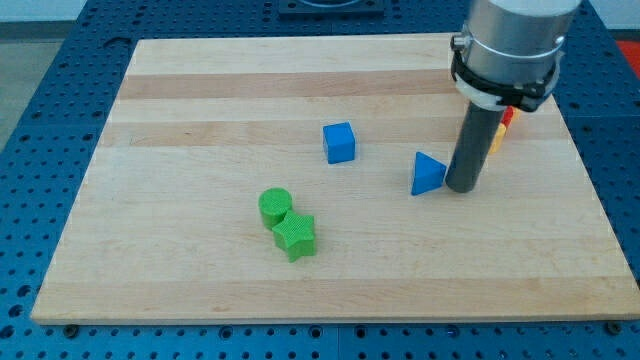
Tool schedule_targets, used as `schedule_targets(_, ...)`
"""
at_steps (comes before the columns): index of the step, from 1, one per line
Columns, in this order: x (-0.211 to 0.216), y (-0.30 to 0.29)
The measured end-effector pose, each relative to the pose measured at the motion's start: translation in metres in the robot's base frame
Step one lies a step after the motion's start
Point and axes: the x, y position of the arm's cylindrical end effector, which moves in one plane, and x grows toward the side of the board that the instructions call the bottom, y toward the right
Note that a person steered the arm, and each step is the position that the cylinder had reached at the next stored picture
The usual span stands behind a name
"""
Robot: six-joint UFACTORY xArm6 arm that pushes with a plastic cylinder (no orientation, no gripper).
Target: Move the blue triangle towards the blue cube
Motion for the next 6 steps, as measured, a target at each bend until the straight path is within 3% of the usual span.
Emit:
schedule_targets(1, 0.008, -0.008)
schedule_targets(4, -0.035, -0.066)
schedule_targets(6, -0.048, -0.032)
